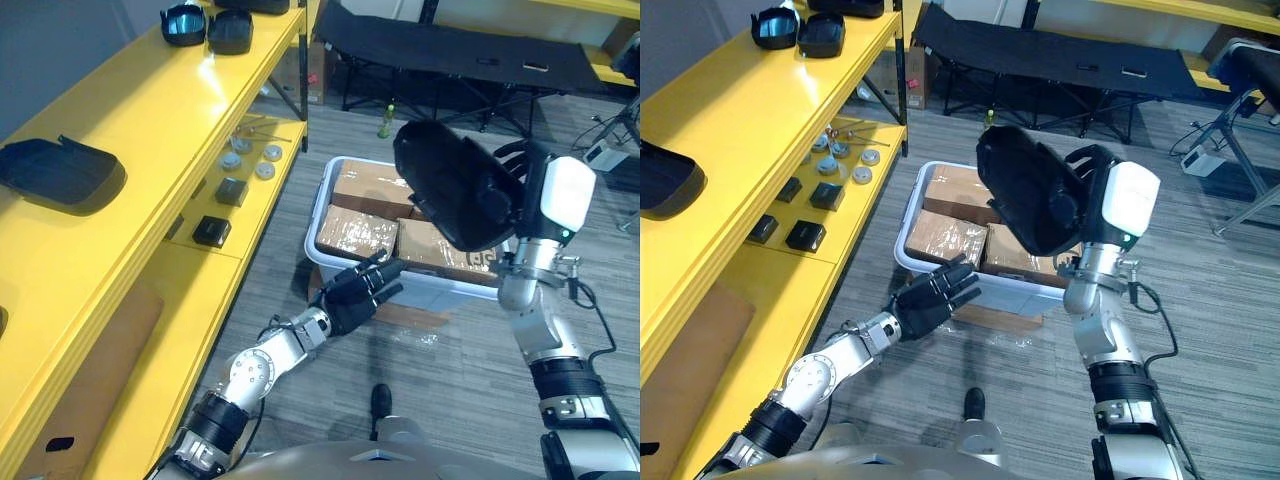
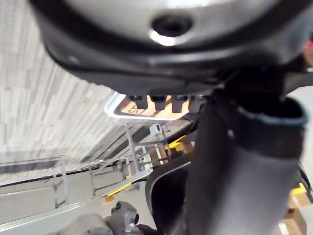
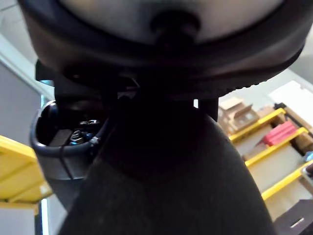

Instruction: Walk over and take three plastic housings, then place them on the shelf

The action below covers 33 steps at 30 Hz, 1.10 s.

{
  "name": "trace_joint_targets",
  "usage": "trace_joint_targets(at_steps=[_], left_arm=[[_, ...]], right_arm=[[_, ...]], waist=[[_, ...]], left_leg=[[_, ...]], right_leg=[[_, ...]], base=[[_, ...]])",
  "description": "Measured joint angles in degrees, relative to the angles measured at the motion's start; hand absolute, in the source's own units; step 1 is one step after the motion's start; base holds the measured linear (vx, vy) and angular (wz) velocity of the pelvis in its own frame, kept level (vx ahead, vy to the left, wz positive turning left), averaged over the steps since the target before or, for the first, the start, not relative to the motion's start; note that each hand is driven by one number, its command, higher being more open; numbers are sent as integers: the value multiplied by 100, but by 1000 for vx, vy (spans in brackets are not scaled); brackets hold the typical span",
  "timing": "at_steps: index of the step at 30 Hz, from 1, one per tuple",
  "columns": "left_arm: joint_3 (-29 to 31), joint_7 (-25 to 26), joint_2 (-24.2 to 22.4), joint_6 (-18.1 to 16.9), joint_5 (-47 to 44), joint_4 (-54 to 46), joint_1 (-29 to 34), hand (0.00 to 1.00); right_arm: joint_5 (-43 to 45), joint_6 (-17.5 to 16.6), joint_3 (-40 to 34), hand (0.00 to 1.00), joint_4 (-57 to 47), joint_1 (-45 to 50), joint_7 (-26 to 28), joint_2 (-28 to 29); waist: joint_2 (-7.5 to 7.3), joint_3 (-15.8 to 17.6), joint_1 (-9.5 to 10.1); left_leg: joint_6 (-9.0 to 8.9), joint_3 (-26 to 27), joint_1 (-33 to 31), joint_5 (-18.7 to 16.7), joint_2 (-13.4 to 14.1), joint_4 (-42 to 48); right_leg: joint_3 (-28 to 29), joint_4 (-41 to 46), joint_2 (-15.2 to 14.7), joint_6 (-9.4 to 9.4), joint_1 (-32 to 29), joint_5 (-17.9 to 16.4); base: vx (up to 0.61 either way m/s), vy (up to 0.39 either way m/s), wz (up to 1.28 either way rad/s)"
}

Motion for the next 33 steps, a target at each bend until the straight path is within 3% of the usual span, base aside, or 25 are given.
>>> trace_joint_targets(at_steps=[3,7,18,24,25,33], left_arm=[[-102,124,-1,-82,-434,310,-164,100],[-109,123,-22,-501,-1173,388,-270,100],[-126,46,-221,-1870,-1968,551,-391,100],[-94,-124,-226,-2161,-2207,564,-390,100],[-96,-124,-223,-2155,-2200,565,-380,0],[-206,-96,-225,-1996,-1723,573,-363,0]], right_arm=[[-5,-342,193,0,-286,142,-26,41],[-75,-797,348,0,-620,259,-99,248],[153,-989,820,0,-633,934,28,964],[479,-1092,952,0,-720,1156,44,1137],[497,-1101,955,0,-721,1183,20,1177],[582,-1098,1194,0,-722,1239,-93,1249]], waist=[[13,-9,-16],[14,-42,-125],[17,-172,-141],[18,-172,-165],[19,-173,-169],[19,-174,-246]], left_leg=[[-27,65,139,100,-17,-223],[-22,111,178,208,-31,-379],[-29,251,331,252,-62,-532],[-24,253,332,248,-69,-527],[-24,253,331,248,-69,-527],[-30,253,330,252,-69,-529]], right_leg=[[54,-1,0,-18,-8,-41],[78,0,-2,-30,-69,-22],[180,1,-9,19,-74,31],[180,-2,-17,16,-81,20],[180,-2,-17,13,-85,18],[181,-2,-17,12,-91,21]], base=[[-21,3,-7],[10,4,-4],[34,22,-4],[-17,9,-1],[0,0,0],[0,0,0]])
